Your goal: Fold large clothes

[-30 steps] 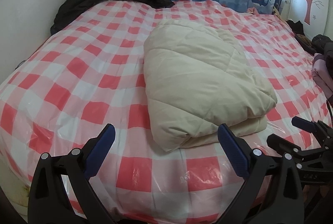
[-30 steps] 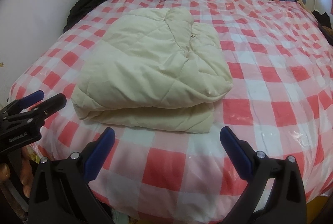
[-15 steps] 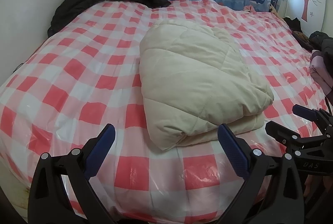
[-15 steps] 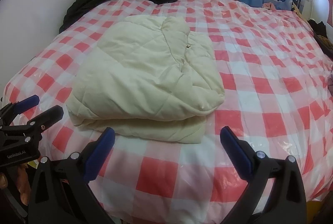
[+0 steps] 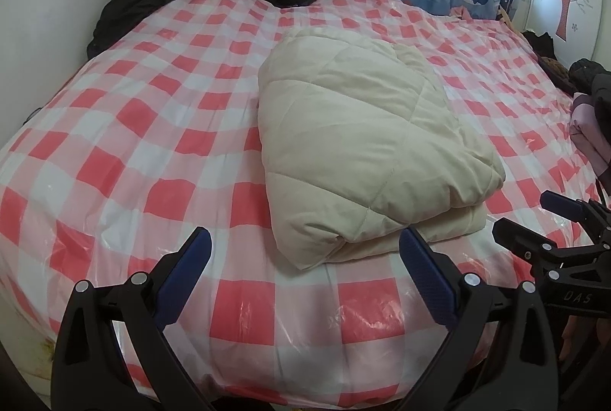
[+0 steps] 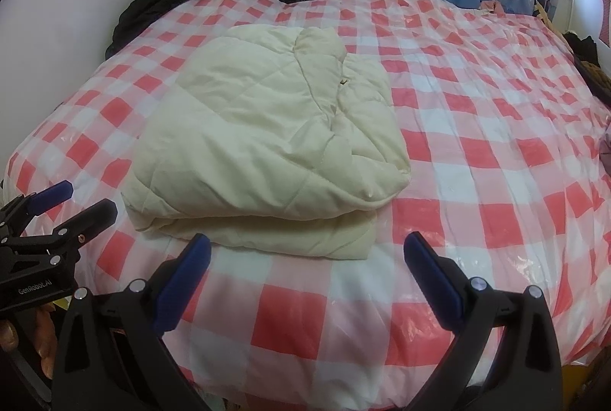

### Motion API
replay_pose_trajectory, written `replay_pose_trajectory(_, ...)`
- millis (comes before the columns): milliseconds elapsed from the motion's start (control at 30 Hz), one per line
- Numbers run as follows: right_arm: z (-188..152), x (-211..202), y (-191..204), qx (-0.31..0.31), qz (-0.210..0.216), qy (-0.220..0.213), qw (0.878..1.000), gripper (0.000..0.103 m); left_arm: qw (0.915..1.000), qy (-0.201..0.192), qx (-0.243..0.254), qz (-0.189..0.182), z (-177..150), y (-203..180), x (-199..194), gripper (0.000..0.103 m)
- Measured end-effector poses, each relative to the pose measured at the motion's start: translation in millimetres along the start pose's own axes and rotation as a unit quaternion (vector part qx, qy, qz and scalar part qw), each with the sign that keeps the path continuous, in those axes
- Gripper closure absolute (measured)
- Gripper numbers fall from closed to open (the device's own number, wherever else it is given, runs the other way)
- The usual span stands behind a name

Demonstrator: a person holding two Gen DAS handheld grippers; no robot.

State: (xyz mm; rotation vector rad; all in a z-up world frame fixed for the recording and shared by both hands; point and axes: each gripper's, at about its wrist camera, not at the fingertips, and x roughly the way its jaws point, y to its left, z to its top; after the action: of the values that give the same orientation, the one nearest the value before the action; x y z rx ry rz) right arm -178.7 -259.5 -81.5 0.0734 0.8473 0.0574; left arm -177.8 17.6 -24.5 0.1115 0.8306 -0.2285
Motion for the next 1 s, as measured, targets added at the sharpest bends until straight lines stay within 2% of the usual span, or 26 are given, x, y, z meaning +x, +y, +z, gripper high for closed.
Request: replay_pose_trajectory(1000,-1.1,3.5,3.6,-0.01,0.007,0.013,1.0,0.005,1.0,0.0,-0.001,-0.002,0.4,0.2,-0.9,0.008)
